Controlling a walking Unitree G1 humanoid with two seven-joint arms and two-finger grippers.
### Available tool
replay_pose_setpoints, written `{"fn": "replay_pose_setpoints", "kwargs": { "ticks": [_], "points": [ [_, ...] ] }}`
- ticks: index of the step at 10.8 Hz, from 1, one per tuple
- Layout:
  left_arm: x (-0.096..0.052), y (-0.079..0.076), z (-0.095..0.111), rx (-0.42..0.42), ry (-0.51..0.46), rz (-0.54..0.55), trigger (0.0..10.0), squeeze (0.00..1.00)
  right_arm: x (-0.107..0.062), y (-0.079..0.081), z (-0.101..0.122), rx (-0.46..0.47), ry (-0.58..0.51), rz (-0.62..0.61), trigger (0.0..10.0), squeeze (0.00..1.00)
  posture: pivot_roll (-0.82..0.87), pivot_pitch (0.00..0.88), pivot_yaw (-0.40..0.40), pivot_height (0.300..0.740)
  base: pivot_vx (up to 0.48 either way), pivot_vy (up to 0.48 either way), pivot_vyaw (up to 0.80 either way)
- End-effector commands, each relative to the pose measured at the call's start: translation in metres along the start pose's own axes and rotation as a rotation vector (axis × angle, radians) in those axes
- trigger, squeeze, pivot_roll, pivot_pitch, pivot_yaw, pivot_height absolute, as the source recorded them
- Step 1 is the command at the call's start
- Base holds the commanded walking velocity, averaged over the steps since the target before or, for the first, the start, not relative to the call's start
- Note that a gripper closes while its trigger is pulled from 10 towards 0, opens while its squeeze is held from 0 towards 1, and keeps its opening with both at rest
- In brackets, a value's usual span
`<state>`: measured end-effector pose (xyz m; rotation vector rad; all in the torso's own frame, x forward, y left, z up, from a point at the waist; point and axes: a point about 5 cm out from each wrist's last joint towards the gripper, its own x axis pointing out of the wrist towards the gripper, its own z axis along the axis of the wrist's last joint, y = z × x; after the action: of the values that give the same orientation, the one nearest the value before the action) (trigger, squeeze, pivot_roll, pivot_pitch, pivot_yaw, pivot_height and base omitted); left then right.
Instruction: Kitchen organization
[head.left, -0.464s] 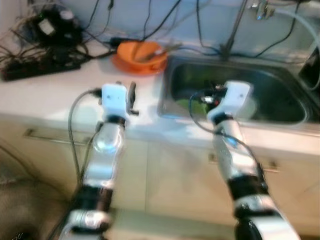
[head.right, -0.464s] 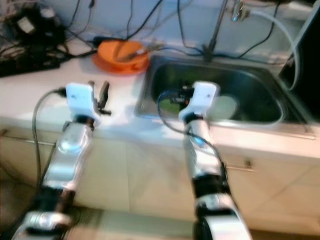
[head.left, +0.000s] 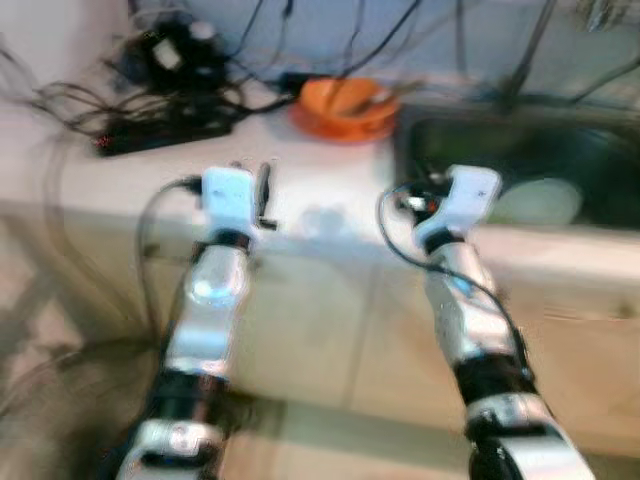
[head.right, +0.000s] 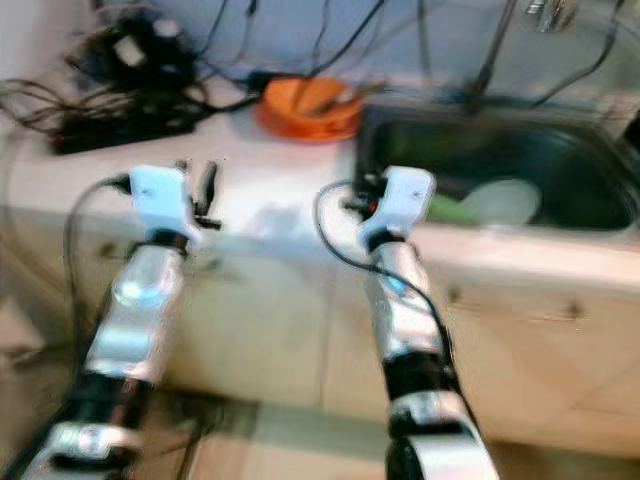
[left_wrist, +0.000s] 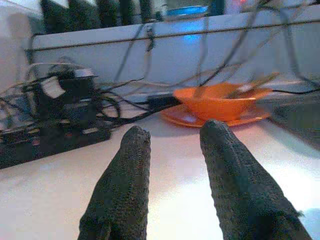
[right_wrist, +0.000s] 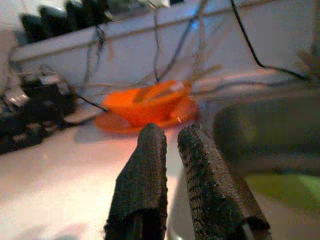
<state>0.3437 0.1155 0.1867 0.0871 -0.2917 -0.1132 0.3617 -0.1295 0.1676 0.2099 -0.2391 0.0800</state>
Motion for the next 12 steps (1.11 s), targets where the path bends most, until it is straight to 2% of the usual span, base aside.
{"fn": "replay_pose_setpoints", "kwargs": {
  "ticks": [1, 6, 12],
  "points": [
    [0.0016, 0.0016, 0.0020, 0.006, -0.008, 0.011, 10.0, 0.00, 0.0037, 0.0029, 0.0060, -0.004, -0.014, 0.006, 10.0, 0.00, 0.19, 0.041, -0.003, 0.740, 0.000, 0.000, 0.00],
    [0.0037, 0.0052, 0.0067, 0.014, -0.027, 0.030, 10.0, 0.00, 0.0053, 0.0047, 0.0085, 0.003, -0.020, 0.012, 10.0, 0.00, 0.19, 0.046, -0.002, 0.740, 0.000, 0.000, 0.00],
    [0.0033, 0.0043, 0.0045, 0.022, -0.014, 0.023, 10.0, 0.00, 0.0058, 0.0058, 0.0075, 0.001, -0.012, 0.013, 10.0, 0.00, 0.19, 0.051, -0.002, 0.740, 0.334, 0.000, 0.00]
  ]
}}
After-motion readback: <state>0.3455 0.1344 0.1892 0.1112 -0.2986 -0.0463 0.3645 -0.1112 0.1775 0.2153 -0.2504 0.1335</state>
